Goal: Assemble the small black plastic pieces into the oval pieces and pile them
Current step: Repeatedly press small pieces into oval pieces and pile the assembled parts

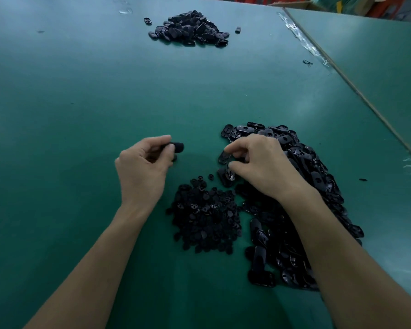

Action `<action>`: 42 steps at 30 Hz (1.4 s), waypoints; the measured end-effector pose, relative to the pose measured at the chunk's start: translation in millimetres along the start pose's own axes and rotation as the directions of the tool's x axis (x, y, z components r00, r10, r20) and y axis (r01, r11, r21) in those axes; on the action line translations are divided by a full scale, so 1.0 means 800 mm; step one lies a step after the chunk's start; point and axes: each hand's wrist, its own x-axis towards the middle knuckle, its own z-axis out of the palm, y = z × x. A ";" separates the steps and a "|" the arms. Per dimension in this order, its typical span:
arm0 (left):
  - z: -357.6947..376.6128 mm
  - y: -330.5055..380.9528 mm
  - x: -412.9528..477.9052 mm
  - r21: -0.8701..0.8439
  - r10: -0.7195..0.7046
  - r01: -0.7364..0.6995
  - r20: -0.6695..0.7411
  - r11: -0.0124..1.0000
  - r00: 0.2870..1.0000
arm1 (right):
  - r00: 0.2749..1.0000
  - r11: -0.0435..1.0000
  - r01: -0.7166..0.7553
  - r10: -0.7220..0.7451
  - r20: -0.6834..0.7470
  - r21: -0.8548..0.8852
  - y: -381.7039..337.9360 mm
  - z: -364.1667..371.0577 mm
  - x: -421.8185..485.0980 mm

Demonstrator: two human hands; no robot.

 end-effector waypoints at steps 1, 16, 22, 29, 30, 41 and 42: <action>-0.003 -0.001 0.002 0.063 0.012 -0.012 -0.011 0.998 1.000 | 0.999 0.998 0.005 -0.003 0.034 -0.060 0.003 -0.001 -0.001; -0.015 -0.013 0.009 0.640 0.083 -0.044 -0.031 0.767 0.996 | 0.976 0.980 -0.021 0.063 0.209 -0.197 0.008 0.005 0.007; -0.006 -0.007 0.000 0.460 0.218 -0.224 0.066 0.859 0.974 | 0.995 0.991 -0.034 0.045 0.085 -0.127 0.004 0.003 0.007; 0.015 0.010 -0.021 0.061 0.126 -0.146 0.253 0.987 0.959 | 0.990 0.967 -0.021 0.056 -0.130 0.255 -0.016 0.008 0.003; 0.016 0.011 -0.022 0.003 0.097 -0.102 0.273 0.995 0.957 | 0.997 0.939 -0.025 0.051 -0.066 0.344 -0.019 0.011 0.002; 0.011 0.013 -0.016 -0.299 -0.082 0.184 0.324 0.936 0.943 | 0.993 0.773 -0.095 0.119 0.004 0.628 -0.022 0.032 -0.008; 0.011 0.013 -0.016 -0.311 -0.086 0.194 0.329 0.930 0.940 | 0.993 0.786 -0.092 0.120 -0.003 0.612 -0.022 0.032 -0.009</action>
